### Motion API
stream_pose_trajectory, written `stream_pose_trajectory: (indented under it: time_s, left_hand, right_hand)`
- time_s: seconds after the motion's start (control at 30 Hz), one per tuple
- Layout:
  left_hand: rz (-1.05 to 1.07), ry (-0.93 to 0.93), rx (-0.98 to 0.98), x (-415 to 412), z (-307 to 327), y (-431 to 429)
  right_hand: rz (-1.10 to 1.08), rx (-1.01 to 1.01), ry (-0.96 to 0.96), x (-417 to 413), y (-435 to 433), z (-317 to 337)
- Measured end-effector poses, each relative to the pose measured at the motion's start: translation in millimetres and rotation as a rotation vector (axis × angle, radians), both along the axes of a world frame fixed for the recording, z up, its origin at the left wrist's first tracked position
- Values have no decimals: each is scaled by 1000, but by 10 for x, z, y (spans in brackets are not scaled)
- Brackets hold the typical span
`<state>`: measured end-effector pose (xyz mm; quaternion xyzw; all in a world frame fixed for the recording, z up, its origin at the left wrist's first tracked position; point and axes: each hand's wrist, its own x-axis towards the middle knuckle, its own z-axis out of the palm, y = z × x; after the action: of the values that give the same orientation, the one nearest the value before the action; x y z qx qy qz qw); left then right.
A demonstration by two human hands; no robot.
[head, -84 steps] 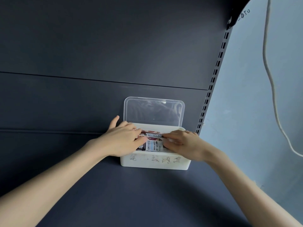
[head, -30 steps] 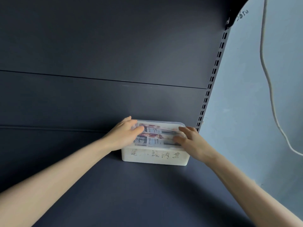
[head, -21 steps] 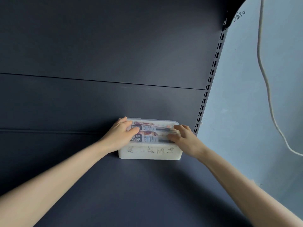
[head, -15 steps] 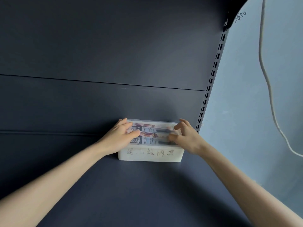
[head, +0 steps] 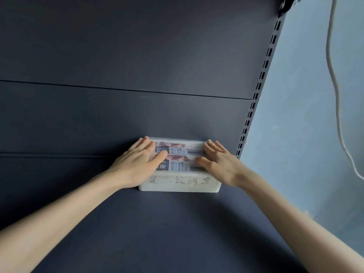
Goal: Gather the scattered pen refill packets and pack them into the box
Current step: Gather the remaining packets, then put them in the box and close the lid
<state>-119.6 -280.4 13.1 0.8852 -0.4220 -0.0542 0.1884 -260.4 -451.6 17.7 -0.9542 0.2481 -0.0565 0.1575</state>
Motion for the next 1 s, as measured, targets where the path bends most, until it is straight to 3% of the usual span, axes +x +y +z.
stream_pose_trajectory:
  time_s: [0.27,0.7,0.9,1.0]
  left_hand:
    - [-16,63,-22,70,121,-12]
    - [-48,-48,-45,127,1,-69]
    - [-49,16,-84,149,-4,-75]
    - [-41,130,-256,175,-80,-71]
  right_hand:
    - [10,-34,37,28,-29,-38]
    - [34,-131,30,17,2,11]
    - [46,-40,39,22,-33,44]
    - [56,136,-95,10,-29,2]
